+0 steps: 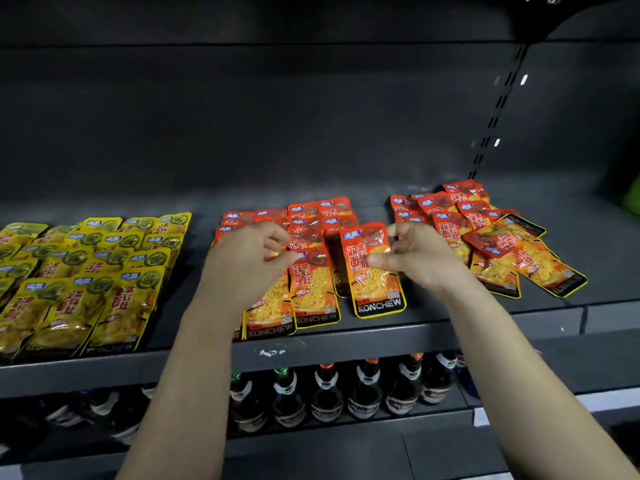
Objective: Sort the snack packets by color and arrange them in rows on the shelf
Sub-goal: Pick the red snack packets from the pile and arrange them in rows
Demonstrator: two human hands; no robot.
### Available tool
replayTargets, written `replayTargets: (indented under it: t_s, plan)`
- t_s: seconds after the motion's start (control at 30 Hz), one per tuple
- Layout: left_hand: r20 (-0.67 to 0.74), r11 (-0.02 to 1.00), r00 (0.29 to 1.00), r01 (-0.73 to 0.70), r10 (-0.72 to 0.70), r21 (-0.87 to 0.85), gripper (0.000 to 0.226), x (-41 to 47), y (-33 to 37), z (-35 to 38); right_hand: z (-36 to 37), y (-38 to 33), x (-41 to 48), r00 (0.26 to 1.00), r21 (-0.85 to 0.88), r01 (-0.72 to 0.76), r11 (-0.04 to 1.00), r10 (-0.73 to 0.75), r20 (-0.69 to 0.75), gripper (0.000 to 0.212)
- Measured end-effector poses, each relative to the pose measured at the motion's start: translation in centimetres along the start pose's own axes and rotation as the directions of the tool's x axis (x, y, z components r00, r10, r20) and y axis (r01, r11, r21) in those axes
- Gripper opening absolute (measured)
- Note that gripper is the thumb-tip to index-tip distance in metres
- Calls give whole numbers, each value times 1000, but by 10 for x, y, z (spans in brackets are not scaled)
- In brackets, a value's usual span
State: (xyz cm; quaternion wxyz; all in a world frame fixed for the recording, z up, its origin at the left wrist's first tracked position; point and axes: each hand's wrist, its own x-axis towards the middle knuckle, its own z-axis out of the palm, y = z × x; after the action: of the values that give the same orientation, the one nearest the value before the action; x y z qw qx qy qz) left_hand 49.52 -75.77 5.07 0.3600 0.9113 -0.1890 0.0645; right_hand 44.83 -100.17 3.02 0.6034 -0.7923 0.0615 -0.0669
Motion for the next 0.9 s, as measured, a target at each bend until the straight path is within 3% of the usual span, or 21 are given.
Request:
replayTargets:
  t_s: [0.27,0.43,0.9]
  plan:
    - [-132,998,991,-9,17,65,14,-9,-14,-1,17,19,-4,999,-90,-44,995,43,-10,18]
    - [-189,998,981,-35,44,51,13,-11,-13,2,20,25,-5,999,-194,-7,981,-2,-43,21]
    - [-177,999,984,-17,24,38,11,-15,-8,9,23,22,-6,996,-403,-53,914,17,-92,35]
